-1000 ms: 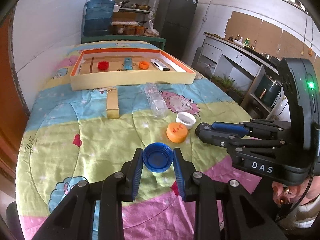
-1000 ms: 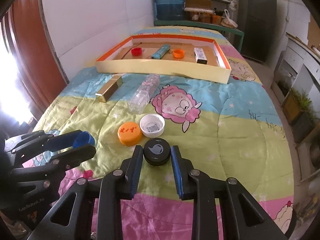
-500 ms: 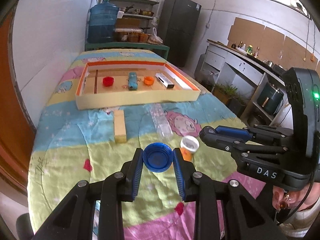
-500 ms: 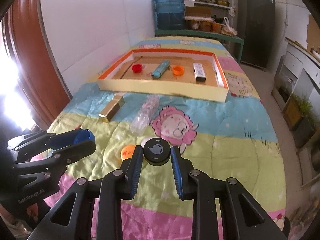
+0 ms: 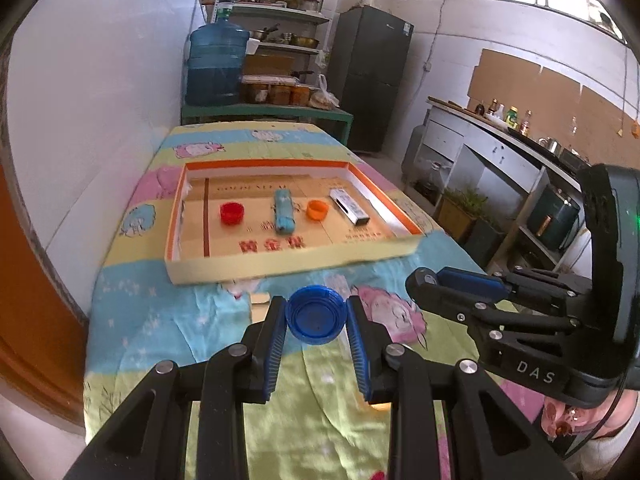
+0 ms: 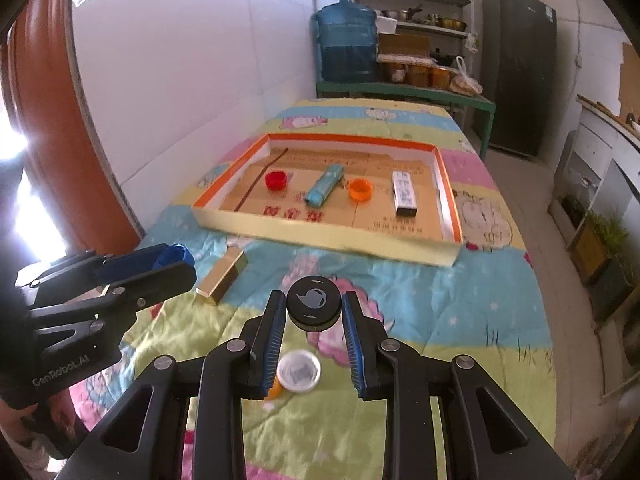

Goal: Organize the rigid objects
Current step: 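Carry the blue cap in the left gripper while the right carries the black cap into the lid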

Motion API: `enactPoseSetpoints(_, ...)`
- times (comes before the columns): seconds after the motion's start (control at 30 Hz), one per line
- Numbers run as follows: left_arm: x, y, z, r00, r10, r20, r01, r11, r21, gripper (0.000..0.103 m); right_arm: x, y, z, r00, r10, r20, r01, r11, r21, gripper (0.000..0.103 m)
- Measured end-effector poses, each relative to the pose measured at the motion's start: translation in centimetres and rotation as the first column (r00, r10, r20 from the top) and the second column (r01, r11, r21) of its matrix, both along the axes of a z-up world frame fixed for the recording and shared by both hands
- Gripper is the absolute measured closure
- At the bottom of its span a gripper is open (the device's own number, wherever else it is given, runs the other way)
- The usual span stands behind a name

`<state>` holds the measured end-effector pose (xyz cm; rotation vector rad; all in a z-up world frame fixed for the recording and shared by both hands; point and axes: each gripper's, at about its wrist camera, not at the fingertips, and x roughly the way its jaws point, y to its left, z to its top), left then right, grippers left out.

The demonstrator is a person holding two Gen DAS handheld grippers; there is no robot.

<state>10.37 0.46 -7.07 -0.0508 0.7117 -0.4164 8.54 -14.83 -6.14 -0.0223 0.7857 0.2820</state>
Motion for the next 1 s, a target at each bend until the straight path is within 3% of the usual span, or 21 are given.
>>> enactPoseSetpoints(0.5, 5.1, 0.5, 0.9, 0.992, 0.126, -0.01, -0.125, 0.991, 0.056, 0.072, 4.3, -0.5, 0.7, 1.0, 0.015, 0.014, -0.015, 1.0, 0.013, 0.074)
enactPoseSetpoints(1.0, 9.2, 0.8, 0.3, 0.985, 0.17, -0.038, -0.167, 0.983, 0.075, 0.072, 8.0, -0.6, 0.5, 1.0, 0.023, 0.015, -0.023, 0.999, 0.026, 0.074)
